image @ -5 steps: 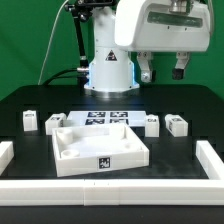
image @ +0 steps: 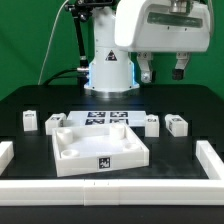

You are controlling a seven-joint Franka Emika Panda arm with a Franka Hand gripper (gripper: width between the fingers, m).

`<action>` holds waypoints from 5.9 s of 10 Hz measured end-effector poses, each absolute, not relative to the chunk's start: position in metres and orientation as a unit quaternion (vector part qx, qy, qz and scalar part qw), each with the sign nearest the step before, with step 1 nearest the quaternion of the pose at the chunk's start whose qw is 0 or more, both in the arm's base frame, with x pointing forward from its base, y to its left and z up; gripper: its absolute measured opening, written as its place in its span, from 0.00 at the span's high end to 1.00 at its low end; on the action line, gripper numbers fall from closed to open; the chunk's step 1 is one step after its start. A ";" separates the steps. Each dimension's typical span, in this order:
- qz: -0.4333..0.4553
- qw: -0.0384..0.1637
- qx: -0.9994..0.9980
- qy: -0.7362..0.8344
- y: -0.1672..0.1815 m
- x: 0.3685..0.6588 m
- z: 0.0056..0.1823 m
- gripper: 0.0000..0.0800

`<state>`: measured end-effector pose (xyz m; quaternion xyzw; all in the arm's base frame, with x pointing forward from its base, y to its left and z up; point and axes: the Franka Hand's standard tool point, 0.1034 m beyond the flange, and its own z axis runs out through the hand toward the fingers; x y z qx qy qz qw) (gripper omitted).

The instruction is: Assemble one leg

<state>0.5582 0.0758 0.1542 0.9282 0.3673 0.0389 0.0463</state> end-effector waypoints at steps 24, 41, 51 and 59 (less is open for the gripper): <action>0.008 0.041 0.683 0.730 0.003 0.498 0.094 0.19; -0.035 -0.040 0.603 0.796 -0.051 0.430 0.008 0.19; -0.034 -0.032 0.629 0.776 -0.051 0.435 0.015 0.92; -0.028 -0.026 0.656 0.754 -0.035 0.441 0.017 0.92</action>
Offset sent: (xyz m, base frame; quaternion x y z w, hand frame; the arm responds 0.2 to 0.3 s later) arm -0.0277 0.0009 -0.0039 0.0144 0.0176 -0.0736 0.9970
